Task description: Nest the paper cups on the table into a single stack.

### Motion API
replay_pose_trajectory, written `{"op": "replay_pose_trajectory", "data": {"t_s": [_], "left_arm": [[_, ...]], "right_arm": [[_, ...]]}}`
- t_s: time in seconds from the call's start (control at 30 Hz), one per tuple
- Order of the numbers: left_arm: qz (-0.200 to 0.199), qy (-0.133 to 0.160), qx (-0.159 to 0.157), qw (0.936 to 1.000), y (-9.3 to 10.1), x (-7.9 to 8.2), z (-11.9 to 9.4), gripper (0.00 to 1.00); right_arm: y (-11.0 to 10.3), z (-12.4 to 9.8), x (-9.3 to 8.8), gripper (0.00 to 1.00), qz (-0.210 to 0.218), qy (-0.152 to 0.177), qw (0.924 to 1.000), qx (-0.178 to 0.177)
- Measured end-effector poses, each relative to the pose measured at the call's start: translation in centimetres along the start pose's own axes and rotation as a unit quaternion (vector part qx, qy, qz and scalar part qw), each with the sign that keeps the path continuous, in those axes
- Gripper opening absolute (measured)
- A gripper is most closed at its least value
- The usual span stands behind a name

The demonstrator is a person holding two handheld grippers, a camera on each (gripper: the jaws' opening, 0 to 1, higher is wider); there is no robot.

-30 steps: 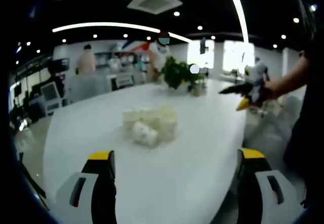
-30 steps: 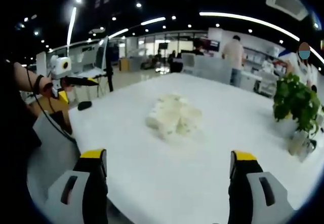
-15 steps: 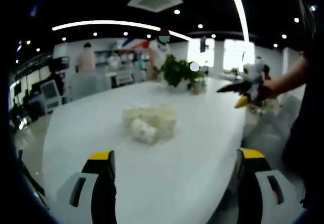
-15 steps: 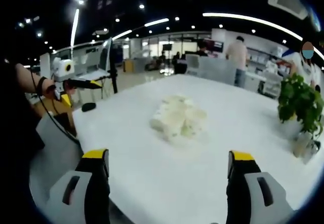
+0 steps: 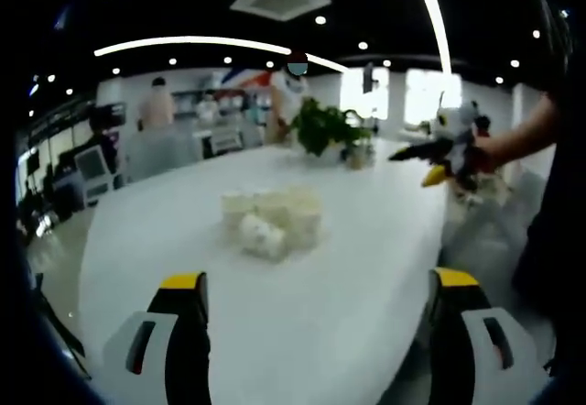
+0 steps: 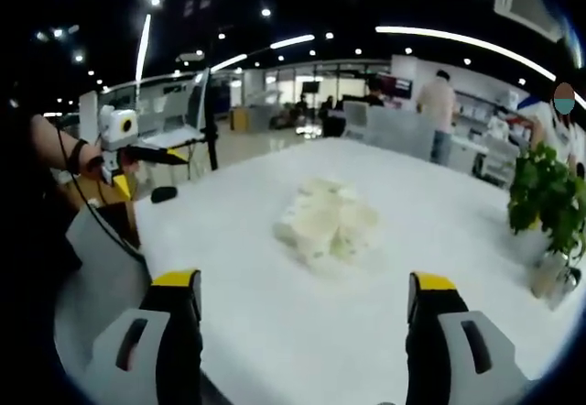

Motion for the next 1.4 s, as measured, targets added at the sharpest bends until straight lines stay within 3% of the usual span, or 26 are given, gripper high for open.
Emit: {"op": "replay_pose_trajectory", "data": {"t_s": [0.23,0.47,0.9,1.23,1.4], "left_arm": [[-0.003,0.003,0.002,1.0,-0.1,0.3,-0.4,0.99],[-0.001,-0.005,0.004,1.0,0.0,-0.4,-0.6,0.99],[-0.009,-0.001,0.013,0.9999,-0.3,-0.3,-1.1,0.99],[-0.012,-0.003,0.013,0.9998,-0.1,-0.5,-0.9,0.99],[-0.017,-0.004,0.013,0.9998,0.0,-0.7,-0.9,0.99]], "right_arm": [[0.9,-0.4,0.5,0.9,0.002,0.007,0.9999,-0.009],[0.5,-0.2,0.7,0.87,-0.016,-0.004,0.9998,0.013],[1.5,0.1,2.1,0.86,-0.022,0.004,0.9997,0.014],[1.6,0.2,1.4,0.85,-0.02,-0.01,0.9994,0.025],[2.1,0.3,2.3,0.82,-0.039,-0.009,0.9987,0.031]]}}
Point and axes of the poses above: the point that each gripper's makers call its tool centre point, and the gripper's own axes: z roughly forward along the fingers, y roughly to its right, x roughly out of its top, the point moved 2 cm from there along -z, roughly backward along the fingers, and after that the axes turned 13 degrees about -z, right-handed, at the moved point
